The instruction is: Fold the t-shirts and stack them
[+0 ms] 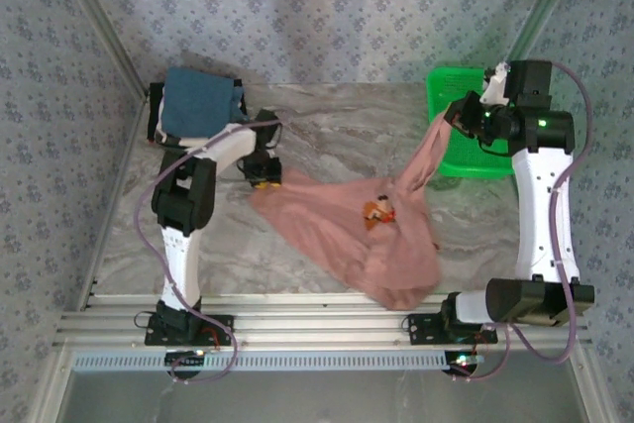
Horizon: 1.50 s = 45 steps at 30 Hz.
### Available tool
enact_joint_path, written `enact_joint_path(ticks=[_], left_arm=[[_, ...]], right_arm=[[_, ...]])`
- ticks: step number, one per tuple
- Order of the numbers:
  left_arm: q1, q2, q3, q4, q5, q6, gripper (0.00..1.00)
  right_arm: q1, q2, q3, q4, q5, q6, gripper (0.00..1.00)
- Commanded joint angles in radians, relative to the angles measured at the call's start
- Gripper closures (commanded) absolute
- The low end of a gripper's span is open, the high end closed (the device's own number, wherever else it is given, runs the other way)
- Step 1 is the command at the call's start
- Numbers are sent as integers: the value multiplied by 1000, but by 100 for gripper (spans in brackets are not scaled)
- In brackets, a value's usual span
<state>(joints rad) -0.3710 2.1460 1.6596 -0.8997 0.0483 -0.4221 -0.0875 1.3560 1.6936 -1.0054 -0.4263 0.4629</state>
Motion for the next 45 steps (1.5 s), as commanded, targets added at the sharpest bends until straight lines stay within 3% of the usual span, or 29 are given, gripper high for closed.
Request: enact_joint_path(ticks=[1,6,9,12,16,21,26,31,45], left_arm=[[21,54,126,-96,-92,72,66],[32,47,253,-133,-25,89,54],[-2,-108,200,-40,121,23,46],[-91,-268,142,-19,248,-10,41],[-237,-434,-103,51,432,-123,40],[-399,-540,-426,279,525,-358,40],[-518,-529,-570,449,556,-519,41],[-560,-483,-610,522,559,-580,42],[-606,-375,-611,511,575,-587,44]], right_arm=[[-2,-29,-42,26,-30,16,100],[1,-23,-56,3,-20,-8,100],[2,-20,-72,-10,-1,-28,100],[2,-13,-84,-30,32,-51,100],[-3,0,-89,-46,49,-75,100],[-5,6,-97,-41,47,-74,100],[-5,14,-106,-47,51,-84,100],[-5,17,-114,-53,47,-93,100],[-13,24,-104,-64,38,-110,100]])
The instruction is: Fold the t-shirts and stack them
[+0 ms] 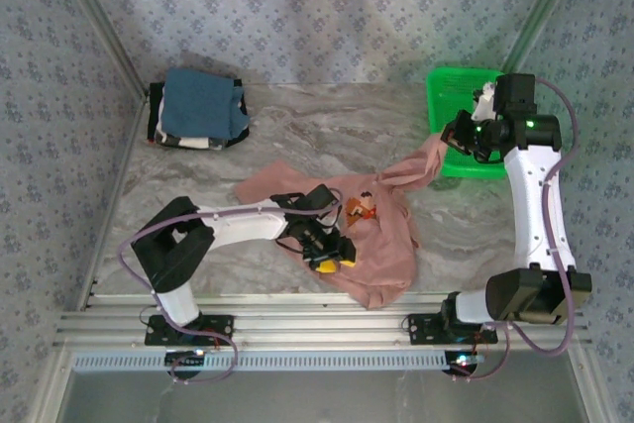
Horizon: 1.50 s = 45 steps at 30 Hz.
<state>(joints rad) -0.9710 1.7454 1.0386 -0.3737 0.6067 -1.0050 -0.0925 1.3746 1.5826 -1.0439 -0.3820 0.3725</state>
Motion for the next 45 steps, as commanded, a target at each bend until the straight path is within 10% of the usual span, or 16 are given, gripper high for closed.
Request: enact_joint_path(ticks=[1,18,31,45], left_arm=[[-10,36,12,-4,23,-9,45],[-50,109,69,2,47,-7,57],[-40,110,144,-113,27,98,100],[364,-226,603,-482,-138,327,100]], right_arm=[[-8,6,5,-25,-7,-20,100],[-13,-2,-10,-21,-10,-18,100],[-15,-3,16,-8,-26,2,100],[-15,12,206,148,-185,144,100]])
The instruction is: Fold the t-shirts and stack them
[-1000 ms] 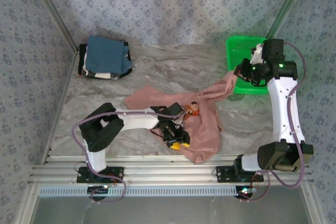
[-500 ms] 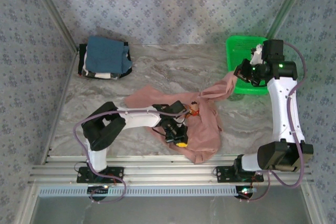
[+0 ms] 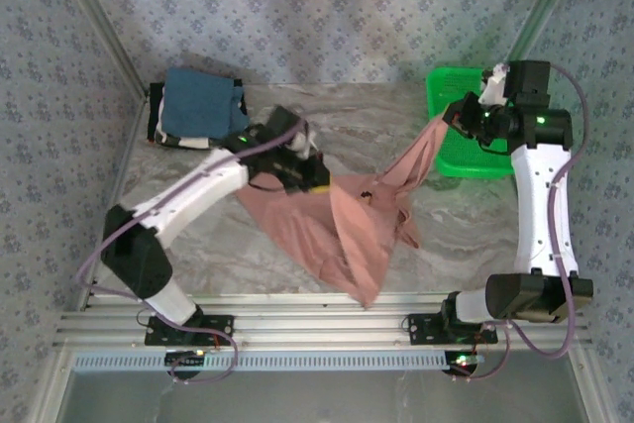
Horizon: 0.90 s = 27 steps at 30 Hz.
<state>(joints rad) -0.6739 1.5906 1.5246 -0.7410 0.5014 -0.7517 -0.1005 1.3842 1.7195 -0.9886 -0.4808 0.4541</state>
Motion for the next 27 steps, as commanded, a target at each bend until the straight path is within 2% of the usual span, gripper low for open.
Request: enact_joint_path(ticks=[1,5,12,14,18,24,27], left_arm=[[111,-75,200,-150,-38,98,100],[276,-44,582,-263,-54,168,100],[500,95,1179,-363,2,203,100],[561,108,1244,-340,43,191,100],[661,68,1246,-244,85,193,100],[754,2,1258,-75,72,183,100],[766,-4,1313,-39,54,201,100]], right_arm=[[-7,2,96,131,-117,87,100],[-7,9,219,265,-185,167,100],[-19,22,410,343,-231,280,100],[-23,8,428,376,-243,302,100],[-34,-30,455,412,-267,330,100],[-45,-107,472,466,-324,373,100],[-47,-145,489,479,-348,386,100]])
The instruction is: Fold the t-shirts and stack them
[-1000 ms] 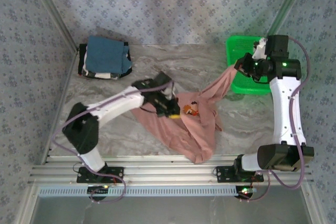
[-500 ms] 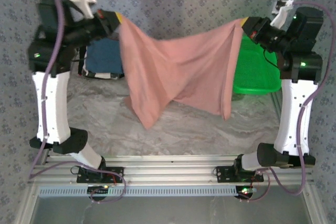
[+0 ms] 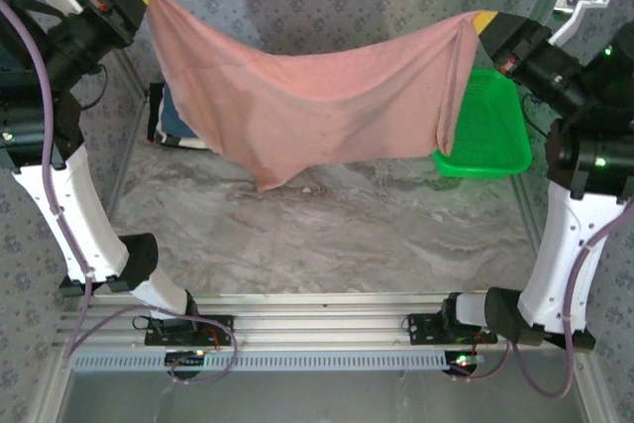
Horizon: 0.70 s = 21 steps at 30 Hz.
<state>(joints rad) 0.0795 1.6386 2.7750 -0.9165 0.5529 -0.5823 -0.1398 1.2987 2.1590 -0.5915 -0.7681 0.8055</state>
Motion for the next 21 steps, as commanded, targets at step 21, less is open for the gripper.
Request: enact_joint_path(ticks=[21], left_arm=[[20,-202,72,301,-131,100,100]], right_arm=[[-9,-122,146,82,-147,130,100]])
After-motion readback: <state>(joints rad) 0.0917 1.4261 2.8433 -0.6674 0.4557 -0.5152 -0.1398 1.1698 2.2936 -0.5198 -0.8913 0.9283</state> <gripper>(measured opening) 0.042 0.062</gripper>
